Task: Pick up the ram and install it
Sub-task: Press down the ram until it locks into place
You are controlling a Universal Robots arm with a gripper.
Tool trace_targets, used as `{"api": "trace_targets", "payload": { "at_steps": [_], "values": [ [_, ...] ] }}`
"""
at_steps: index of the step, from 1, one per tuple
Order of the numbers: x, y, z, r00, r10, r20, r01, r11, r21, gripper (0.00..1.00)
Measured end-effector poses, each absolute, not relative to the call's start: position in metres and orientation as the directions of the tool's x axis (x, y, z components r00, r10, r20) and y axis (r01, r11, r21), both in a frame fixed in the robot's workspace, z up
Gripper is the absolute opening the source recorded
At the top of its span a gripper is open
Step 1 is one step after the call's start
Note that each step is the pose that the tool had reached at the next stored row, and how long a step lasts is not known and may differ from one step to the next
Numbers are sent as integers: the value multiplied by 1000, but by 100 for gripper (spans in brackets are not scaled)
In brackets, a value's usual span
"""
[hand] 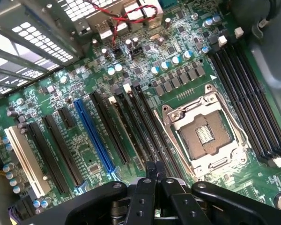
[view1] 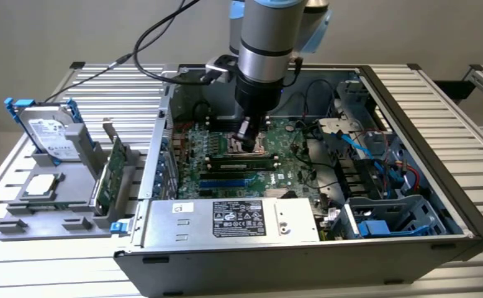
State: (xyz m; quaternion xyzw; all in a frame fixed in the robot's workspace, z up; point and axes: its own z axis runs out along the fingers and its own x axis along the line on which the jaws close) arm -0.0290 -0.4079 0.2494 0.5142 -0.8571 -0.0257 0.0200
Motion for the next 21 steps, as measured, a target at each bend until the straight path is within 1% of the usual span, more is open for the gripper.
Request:
{"api": "trace_targets", "payload": {
  "at_steps": [21],
  "values": [
    [-29,-408,248,-742,-670,8,-668,741,65,11]
  ]
}}
